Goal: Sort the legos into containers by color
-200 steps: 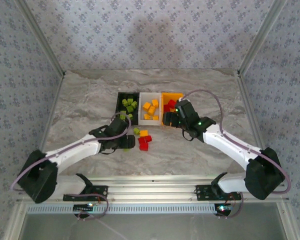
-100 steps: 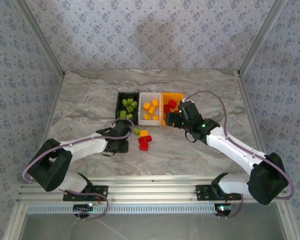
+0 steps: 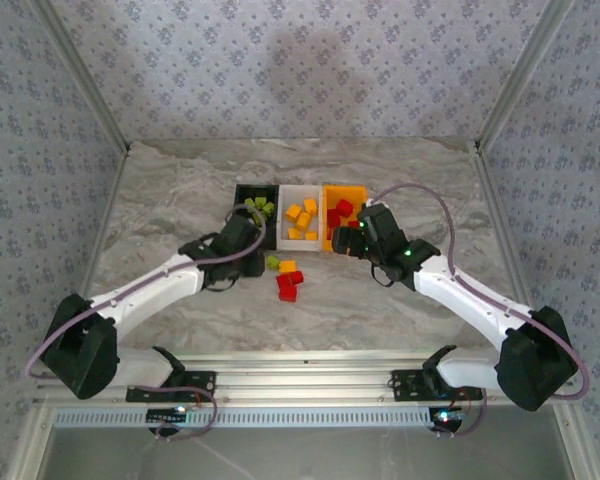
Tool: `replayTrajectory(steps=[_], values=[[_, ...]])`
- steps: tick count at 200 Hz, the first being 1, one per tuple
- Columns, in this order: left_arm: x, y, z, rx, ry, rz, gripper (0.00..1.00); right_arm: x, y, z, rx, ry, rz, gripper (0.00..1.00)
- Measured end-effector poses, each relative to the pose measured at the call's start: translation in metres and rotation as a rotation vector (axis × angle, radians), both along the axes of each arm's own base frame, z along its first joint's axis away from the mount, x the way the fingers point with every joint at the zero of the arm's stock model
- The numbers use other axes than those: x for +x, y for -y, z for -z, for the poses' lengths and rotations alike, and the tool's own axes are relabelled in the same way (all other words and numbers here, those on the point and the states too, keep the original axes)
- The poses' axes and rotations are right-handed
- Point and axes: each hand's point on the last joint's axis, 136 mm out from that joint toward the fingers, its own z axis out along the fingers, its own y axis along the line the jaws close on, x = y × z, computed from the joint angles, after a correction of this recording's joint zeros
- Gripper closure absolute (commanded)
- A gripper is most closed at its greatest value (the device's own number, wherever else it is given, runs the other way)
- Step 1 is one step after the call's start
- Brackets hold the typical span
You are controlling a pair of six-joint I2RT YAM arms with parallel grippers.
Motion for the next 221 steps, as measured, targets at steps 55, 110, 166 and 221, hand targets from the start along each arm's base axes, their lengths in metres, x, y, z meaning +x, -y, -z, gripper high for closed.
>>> replayTrajectory(steps=[55, 110, 166, 221], values=[[0.108, 0.011, -0.026, -0.015, 0.092, -0.092, 0.56, -0.002, 0.002, 0.003, -0.001, -0.010, 0.006, 0.13], [0.144, 0.014, 0.001, 0.012, 0.036, -0.105, 0.15, -0.012, 0.011, 0.003, 0.003, -0.009, 0.018, 0.12], [0.086, 0.031, -0.044, -0.084, 0.119, -0.023, 0.01, -0.019, 0.003, 0.013, 0.027, -0.034, -0.018, 0.09], [-0.014, -0.015, -0.016, -0.106, 0.089, -0.047, 0.01, -0.055, -0.080, 0.074, -0.022, -0.167, -0.204, 0.08]])
